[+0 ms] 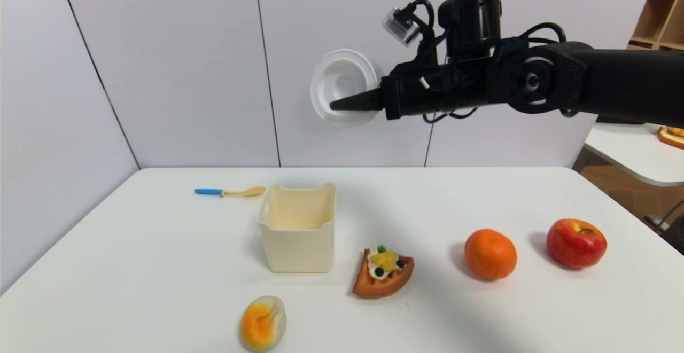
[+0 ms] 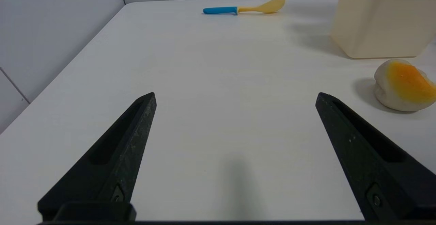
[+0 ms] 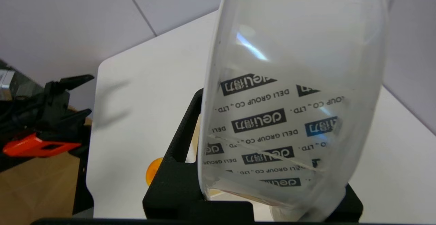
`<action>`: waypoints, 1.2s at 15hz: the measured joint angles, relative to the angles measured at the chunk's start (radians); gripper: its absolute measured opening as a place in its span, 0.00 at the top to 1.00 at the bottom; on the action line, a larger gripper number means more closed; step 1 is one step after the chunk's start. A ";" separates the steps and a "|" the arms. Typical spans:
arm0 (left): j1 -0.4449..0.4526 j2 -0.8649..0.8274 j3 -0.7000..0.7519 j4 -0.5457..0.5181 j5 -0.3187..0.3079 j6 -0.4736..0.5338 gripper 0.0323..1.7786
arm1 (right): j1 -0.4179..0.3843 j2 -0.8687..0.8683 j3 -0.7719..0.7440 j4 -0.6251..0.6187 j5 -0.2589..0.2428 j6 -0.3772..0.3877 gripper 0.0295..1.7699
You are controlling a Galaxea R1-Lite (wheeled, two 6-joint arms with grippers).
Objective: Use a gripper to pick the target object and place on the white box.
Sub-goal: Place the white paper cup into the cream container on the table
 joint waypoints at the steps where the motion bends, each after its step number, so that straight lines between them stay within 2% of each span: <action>1: 0.000 0.000 0.000 0.000 0.000 0.000 0.05 | 0.013 -0.001 0.001 0.037 0.003 -0.031 0.68; 3: 0.000 0.000 0.000 0.000 0.000 0.001 0.05 | 0.038 -0.002 0.003 0.148 0.007 -0.131 0.68; 6: 0.000 0.000 0.000 0.000 0.000 0.000 0.05 | 0.081 0.004 0.005 0.372 0.016 -0.334 0.68; 8: 0.000 0.000 0.000 0.000 0.000 0.001 0.05 | 0.116 0.015 0.005 0.471 0.024 -0.411 0.68; 11: 0.000 0.000 0.000 0.000 0.000 0.001 0.05 | 0.166 0.042 -0.002 0.402 0.023 -0.409 0.68; 15: 0.000 0.000 0.000 0.000 0.000 0.001 0.05 | 0.191 0.074 -0.007 0.292 0.009 -0.401 0.68; 18: 0.000 0.000 0.000 0.000 0.000 0.001 0.05 | 0.195 0.093 -0.008 0.225 -0.072 -0.380 0.68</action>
